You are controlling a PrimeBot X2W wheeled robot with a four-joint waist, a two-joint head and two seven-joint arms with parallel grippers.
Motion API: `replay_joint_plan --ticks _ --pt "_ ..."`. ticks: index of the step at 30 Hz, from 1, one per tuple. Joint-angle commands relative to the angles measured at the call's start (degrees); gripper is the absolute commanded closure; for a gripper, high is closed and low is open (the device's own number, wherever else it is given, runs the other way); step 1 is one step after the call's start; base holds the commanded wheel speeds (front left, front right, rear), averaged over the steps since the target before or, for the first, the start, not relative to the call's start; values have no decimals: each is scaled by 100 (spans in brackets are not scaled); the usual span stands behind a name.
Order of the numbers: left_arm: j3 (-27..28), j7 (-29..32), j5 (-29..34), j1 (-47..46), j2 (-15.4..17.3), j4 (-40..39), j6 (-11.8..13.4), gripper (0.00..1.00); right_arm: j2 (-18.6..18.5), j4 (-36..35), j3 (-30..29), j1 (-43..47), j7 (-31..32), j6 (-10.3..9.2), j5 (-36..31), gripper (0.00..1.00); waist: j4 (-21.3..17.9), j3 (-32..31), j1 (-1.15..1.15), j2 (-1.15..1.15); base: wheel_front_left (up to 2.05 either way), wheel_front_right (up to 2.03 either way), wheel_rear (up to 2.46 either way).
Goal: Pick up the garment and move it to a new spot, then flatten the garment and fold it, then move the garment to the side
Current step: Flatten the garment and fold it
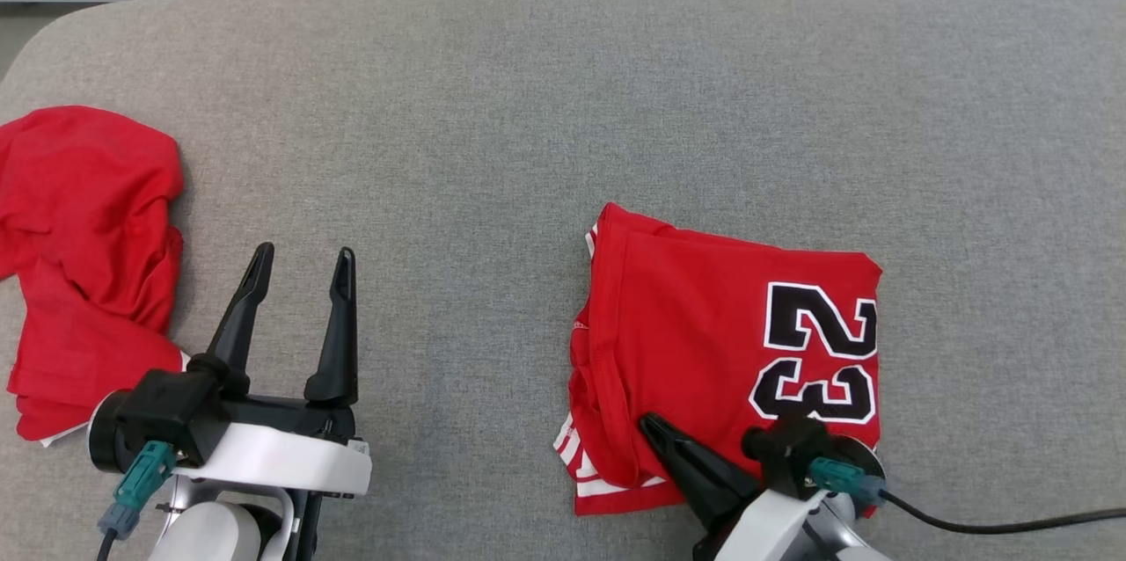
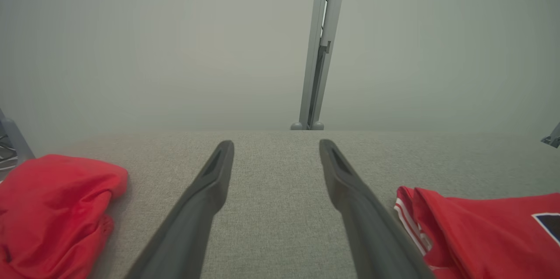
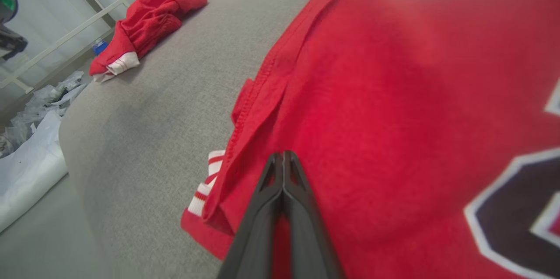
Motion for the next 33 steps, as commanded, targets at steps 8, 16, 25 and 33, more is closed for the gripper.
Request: replay_joint_plan --ticks 8,16,25,33 --pt "-6 -67 -26 -167 -20 101 -88 0 -95 449 345 -299 -153 1 61 100 22 62 0 0 0 0 0" --pt "-9 -89 -37 -250 -39 183 -119 0 -4 523 1014 -638 -201 1 275 100 43 93 0 0 0 0 0" --pt "-6 -121 -47 -253 -79 254 -151 0 154 715 1408 -1123 -482 2 604 100 76 119 0 0 0 0 0" --pt "34 -144 -37 -222 -61 288 -164 0 106 357 760 -1293 -933 1 790 100 -4 53 0 0 0 0 0"
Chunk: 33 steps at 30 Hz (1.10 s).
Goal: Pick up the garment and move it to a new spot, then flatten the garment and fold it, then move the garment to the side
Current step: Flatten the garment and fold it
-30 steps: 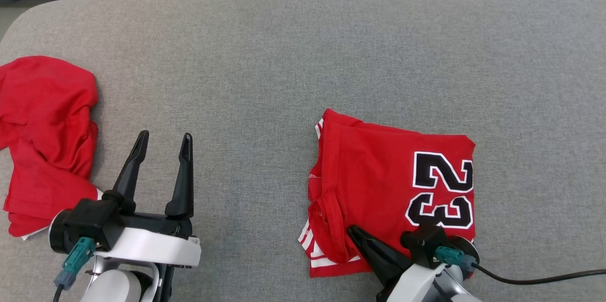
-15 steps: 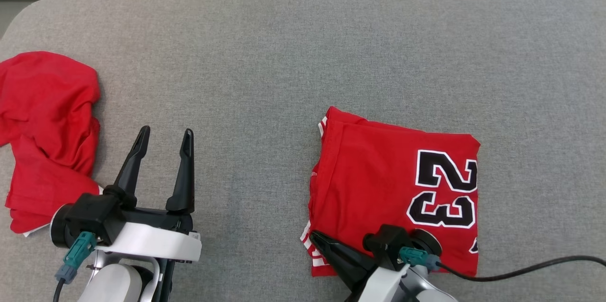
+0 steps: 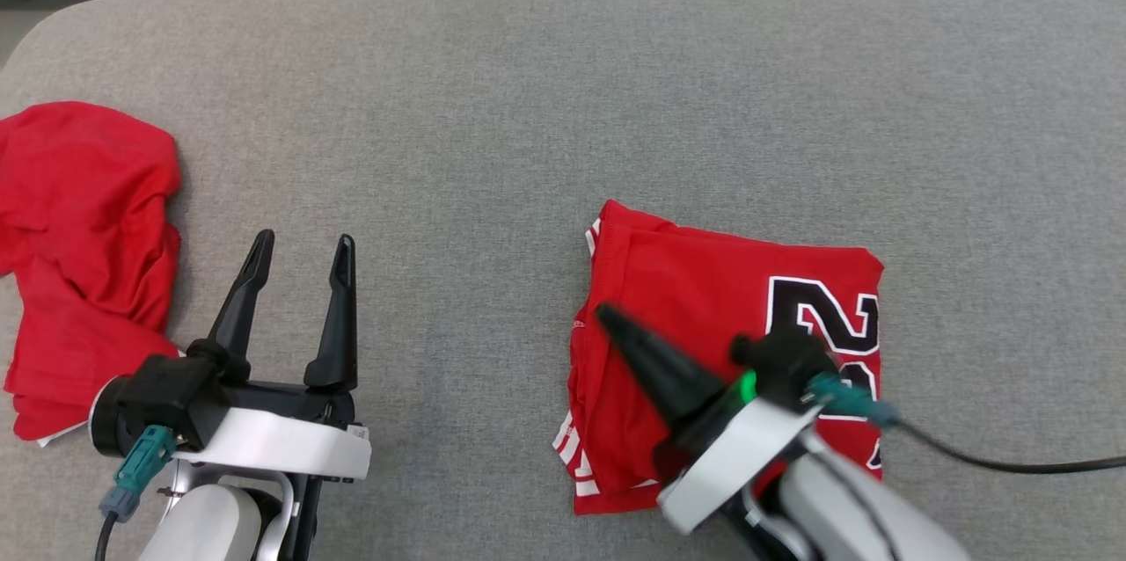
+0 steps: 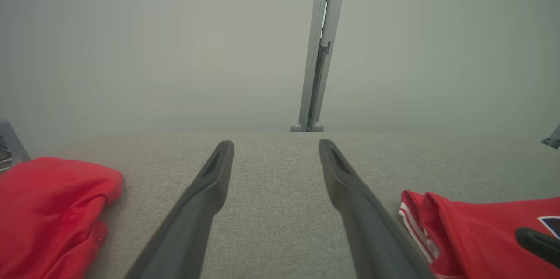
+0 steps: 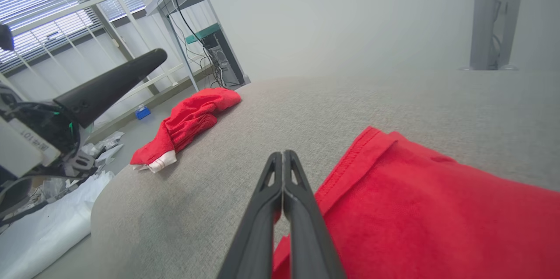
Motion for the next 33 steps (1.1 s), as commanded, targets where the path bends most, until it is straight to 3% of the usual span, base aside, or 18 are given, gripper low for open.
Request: replay_joint_plan --ticks 1,9,10,11,12,13,21,33 --pt "28 -33 -9 -9 12 -1 -21 0 -65 -107 -252 29 -73 1 52 100 -34 -23 0 0 0 0 0" --pt "48 -23 71 34 116 -62 36 0 -107 -882 -2177 482 -148 1 -418 100 -229 -179 0 0 0 0 0" --pt "43 -16 77 45 132 -77 36 0 -103 -948 -2367 565 -129 1 -486 80 -252 -203 0 0 0 0 0" --pt "45 -8 82 59 148 -89 43 0 -95 -1018 -2570 646 -93 1 -583 53 -276 -230 0 0 0 0 0" --pt "48 -1 90 74 166 -111 53 0 -85 -1092 -2795 706 -82 1 -678 11 -299 -254 0 0 0 0 0" --pt "49 2 105 86 184 -125 64 0 -73 -1158 -2969 782 -43 1 -778 0 -322 -283 0 0 0 0 0" --pt "68 68 152 257 314 -280 184 0 -11 -1701 -4016 1489 403 2 -1482 0 -471 -492 0 0 0 0 0" --pt "28 241 133 565 423 -481 317 0 142 -2174 -4343 2455 958 1 -1702 0 -492 -715 0 0 0 0 0"
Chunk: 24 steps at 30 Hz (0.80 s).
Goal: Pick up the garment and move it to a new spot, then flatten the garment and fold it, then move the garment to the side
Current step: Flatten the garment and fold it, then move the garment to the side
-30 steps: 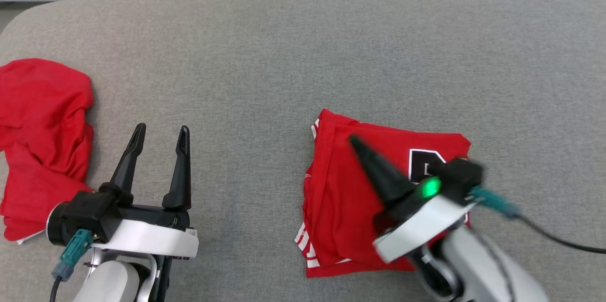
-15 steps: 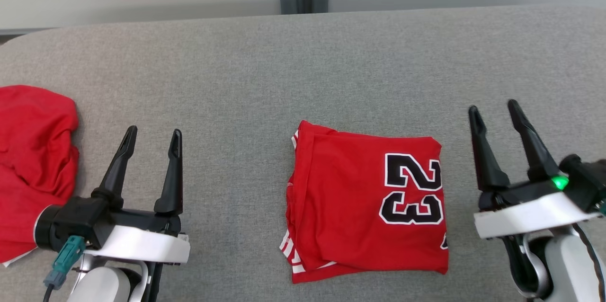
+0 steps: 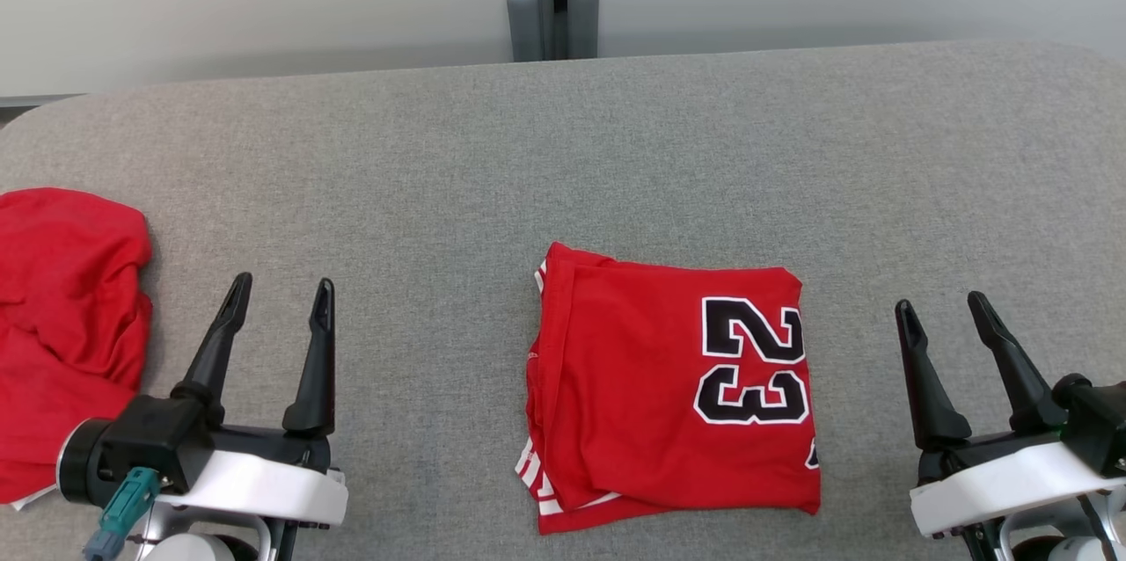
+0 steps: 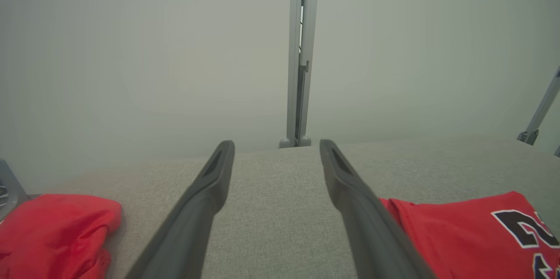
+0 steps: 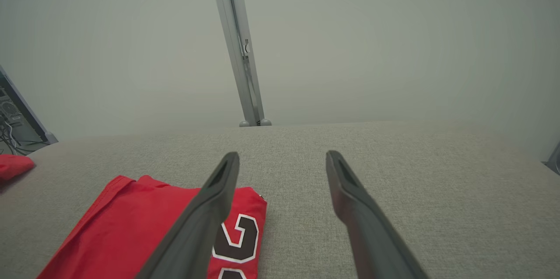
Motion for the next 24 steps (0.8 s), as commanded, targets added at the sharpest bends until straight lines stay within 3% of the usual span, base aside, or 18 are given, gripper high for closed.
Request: replay_joint_plan --ticks 1,11,24 --pt "8 19 9 22 45 -33 34 0 12 -61 -36 63 26 1 -9 0 5 4 0 0 0 0 0" --pt "-31 60 28 -52 56 -138 71 0 23 -149 -61 -21 211 1 -48 0 124 82 0 0 0 0 0" --pt "-85 -111 -69 -282 -157 -9 -10 0 -290 1261 655 -433 962 1 459 0 612 554 0 0 0 0 0"
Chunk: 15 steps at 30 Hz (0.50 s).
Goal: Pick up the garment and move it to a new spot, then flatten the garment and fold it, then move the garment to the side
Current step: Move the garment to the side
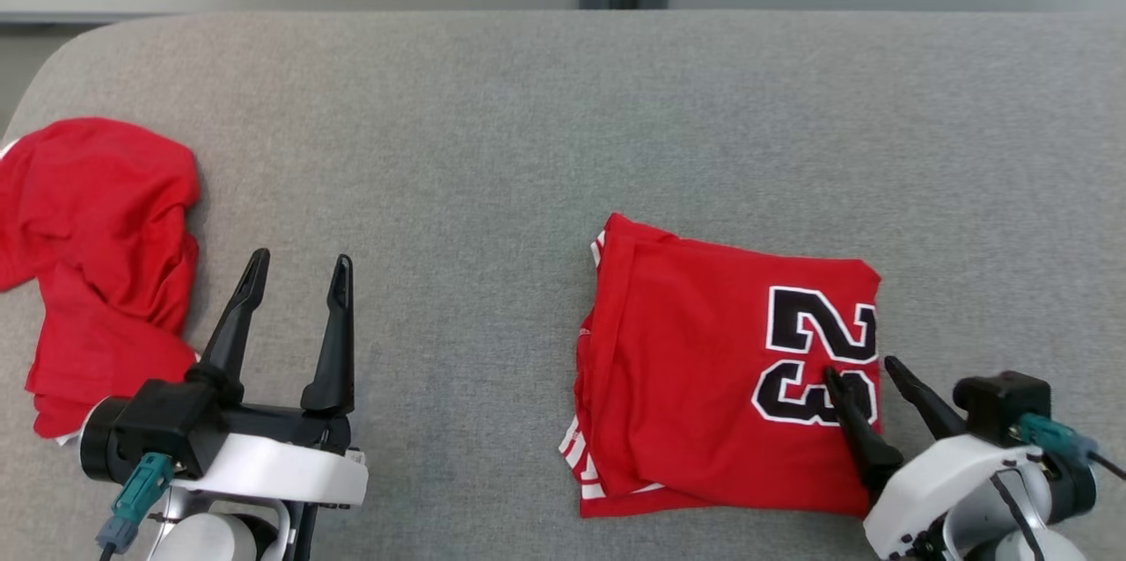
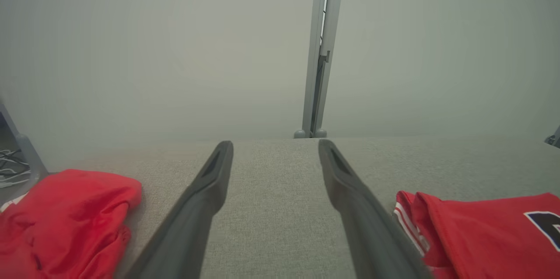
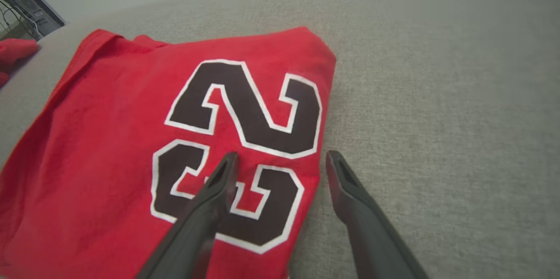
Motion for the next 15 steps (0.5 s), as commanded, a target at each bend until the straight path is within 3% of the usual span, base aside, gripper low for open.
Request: replay_joint_plan --ticks 1,6,7,8,9,15 --pt "13 -51 -46 -108 -23 50 -39 0 -86 196 107 -185 61 1 113 0 121 151 0 0 0 0 0" --pt "2 -110 -32 -186 -99 129 -85 0 -202 660 271 -400 417 0 304 0 201 275 0 0 0 0 0" --pt "4 -130 -31 -187 -105 152 -93 0 -219 731 309 -448 504 -1 387 50 212 297 0 0 0 0 0" --pt "7 -136 -28 -198 -109 183 -93 0 -235 745 326 -493 527 -1 479 84 218 313 0 0 0 0 0" --pt "18 -147 -26 -224 -117 197 -97 0 -319 732 340 -537 552 -1 484 100 215 332 0 0 0 0 0" --pt "90 -189 18 -274 -128 228 -131 0 -822 21 332 -909 390 -9 151 100 -57 403 0 0 0 0 0"
